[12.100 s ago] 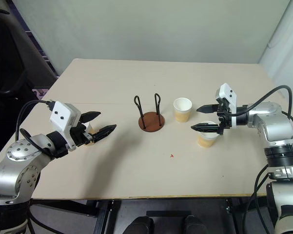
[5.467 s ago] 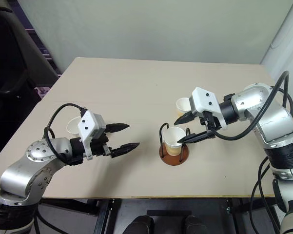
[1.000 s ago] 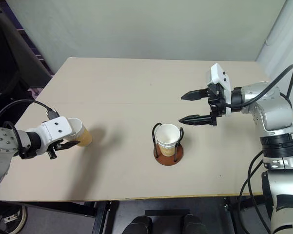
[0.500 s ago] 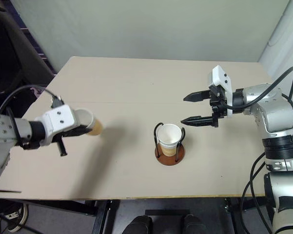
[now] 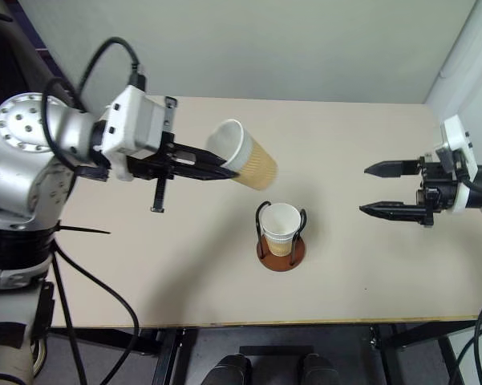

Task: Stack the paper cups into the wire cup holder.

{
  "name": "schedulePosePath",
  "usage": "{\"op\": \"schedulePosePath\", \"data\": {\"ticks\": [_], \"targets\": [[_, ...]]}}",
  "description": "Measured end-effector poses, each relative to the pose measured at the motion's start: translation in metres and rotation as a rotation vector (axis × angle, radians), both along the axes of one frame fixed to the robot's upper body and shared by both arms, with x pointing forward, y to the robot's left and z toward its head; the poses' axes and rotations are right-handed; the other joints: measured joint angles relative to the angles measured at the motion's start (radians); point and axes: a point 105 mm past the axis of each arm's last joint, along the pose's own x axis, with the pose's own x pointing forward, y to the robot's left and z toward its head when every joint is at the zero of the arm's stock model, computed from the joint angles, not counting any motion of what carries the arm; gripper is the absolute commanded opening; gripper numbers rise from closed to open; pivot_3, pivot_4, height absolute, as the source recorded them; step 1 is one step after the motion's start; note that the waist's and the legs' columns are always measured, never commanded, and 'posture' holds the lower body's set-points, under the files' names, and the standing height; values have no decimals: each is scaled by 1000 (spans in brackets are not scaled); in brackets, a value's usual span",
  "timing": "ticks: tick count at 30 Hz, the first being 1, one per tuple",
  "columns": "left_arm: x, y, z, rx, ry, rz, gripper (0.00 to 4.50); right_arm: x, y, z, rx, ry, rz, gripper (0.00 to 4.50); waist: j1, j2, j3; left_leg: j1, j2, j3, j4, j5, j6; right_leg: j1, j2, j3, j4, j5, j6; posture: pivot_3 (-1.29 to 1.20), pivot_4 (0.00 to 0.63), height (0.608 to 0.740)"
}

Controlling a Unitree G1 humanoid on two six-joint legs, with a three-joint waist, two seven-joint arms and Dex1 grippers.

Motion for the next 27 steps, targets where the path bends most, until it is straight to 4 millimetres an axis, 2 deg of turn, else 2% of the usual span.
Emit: {"op": "schedulePosePath", "data": {"ticks": [4,7,14,20,23,27], "targets": [[-3,-18,-11,64,19,-140,27,-8,1,-4,0,0,-28,4500,-4,0,0,0,0,2,2,0,2,3,0,1,-2,0,3,0,150,740],[-2,-23,-22,142,13,-193,27,-12,2,-7,-1,-2,-57,4500,-5,0,0,0,0,1,4,-1,4,5,2,2,-7,2,6,0,150,740],[13,-25,-43,234,-13,-185,27,-19,1,-10,-12,-1,-110,4500,-3,1,0,-10,2,-2,16,-6,11,5,6,4,-15,6,13,0,150,740],[14,-34,-52,255,-21,-202,27,-21,0,-10,-12,-3,-130,4500,1,1,0,-12,0,0,18,-8,14,5,5,6,-18,7,16,0,150,740],[14,-38,-56,258,-14,-212,671,-21,0,-10,-15,-5,-135,4500,1,1,0,-12,0,0,18,-8,14,5,5,6,-18,7,16,0,150,740],[15,-42,-59,260,-20,-208,2086,-21,-1,-9,-15,-7,-139,4500,1,1,0,-11,0,1,18,-8,14,5,5,6,-17,8,17,0,150,740]]}}
